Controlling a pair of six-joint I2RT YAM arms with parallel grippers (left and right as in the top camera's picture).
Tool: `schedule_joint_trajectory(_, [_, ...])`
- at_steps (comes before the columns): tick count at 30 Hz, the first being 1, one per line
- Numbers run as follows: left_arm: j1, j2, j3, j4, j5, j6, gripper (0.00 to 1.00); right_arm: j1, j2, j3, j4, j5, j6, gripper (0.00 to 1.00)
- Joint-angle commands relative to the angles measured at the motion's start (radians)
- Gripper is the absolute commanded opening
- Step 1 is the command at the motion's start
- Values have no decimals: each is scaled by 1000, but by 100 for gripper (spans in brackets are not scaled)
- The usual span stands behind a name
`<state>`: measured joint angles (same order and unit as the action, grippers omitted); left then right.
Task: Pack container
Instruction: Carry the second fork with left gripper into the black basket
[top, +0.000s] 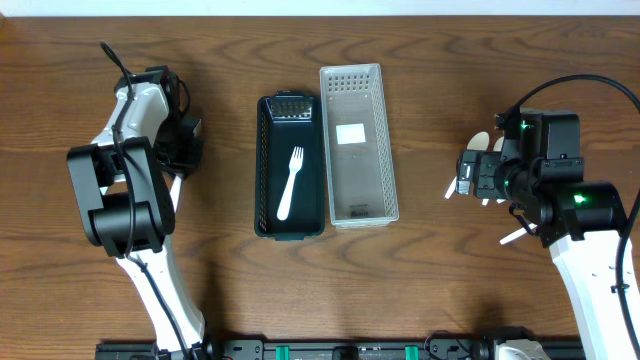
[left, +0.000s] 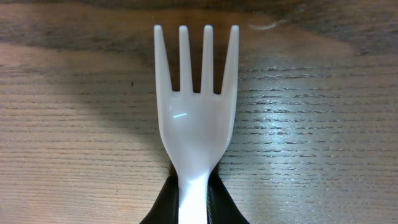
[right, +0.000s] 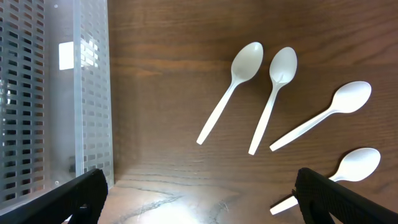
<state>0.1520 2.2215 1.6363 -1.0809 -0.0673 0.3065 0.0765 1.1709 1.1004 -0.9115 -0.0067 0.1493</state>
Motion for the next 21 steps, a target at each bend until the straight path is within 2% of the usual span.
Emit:
schedule_joint_trajectory(1, [-1,-37,-3,-19,-5,-35,6,-6,-1,19,0,10,-14,99])
schedule_joint_trajectory(10, [-105,-337,77,-146,5,-164,6,-6,-1,19,7,10,-16,99])
schedule_joint_trajectory(16, [-327,-501,77,-175,80,-299,6,-6,-1,19,21,10,-17,99])
schedule_joint_trajectory(21, [-518,-500,77,-110,83,-443,6,-6,-1,19,27,10,-17,99])
